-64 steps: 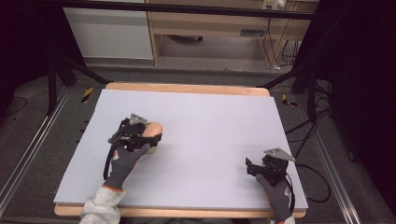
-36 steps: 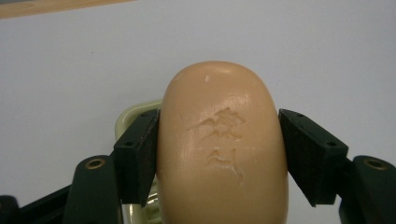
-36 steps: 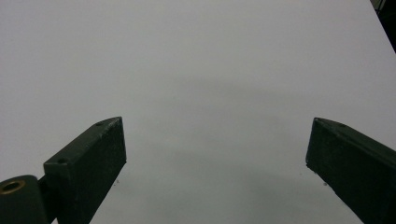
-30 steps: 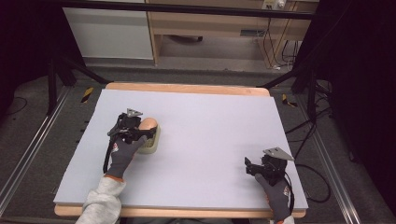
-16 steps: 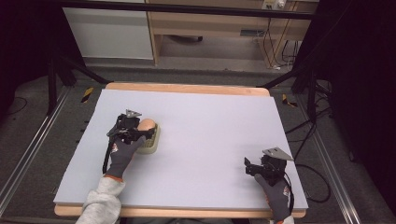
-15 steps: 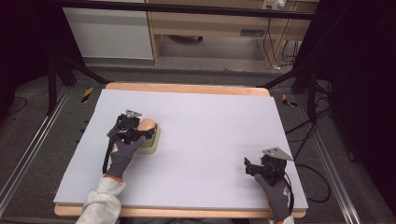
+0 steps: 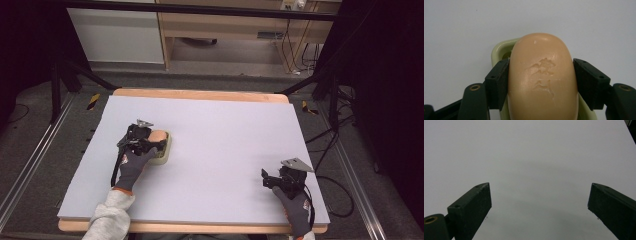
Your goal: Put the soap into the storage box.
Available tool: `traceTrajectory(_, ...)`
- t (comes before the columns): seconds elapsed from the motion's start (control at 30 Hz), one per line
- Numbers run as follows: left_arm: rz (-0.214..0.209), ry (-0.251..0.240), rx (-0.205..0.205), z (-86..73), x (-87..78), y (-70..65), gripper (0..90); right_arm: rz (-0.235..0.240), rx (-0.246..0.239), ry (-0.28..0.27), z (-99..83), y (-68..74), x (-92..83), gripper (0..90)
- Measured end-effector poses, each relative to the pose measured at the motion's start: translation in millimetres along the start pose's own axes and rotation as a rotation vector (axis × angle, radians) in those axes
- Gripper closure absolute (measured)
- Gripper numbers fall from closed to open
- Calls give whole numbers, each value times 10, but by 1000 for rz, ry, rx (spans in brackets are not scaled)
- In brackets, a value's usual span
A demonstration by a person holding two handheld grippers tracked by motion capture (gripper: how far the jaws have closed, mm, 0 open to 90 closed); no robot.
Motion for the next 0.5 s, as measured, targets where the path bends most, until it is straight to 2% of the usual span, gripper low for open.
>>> traceTrajectory(0.5,-3,28,-3,-42,73,-5,321,3,2,4,-2,-2,2,53)
Point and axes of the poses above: each handheld gripper's, and its own axes: x roughly forward along the jaws, z roughly out of its top, y roughly to its left, the point moved 2 cm from there along x, roughly forward along the jaws, and after that the axes turned 7 degrees about -z, right-handed, at the moved point
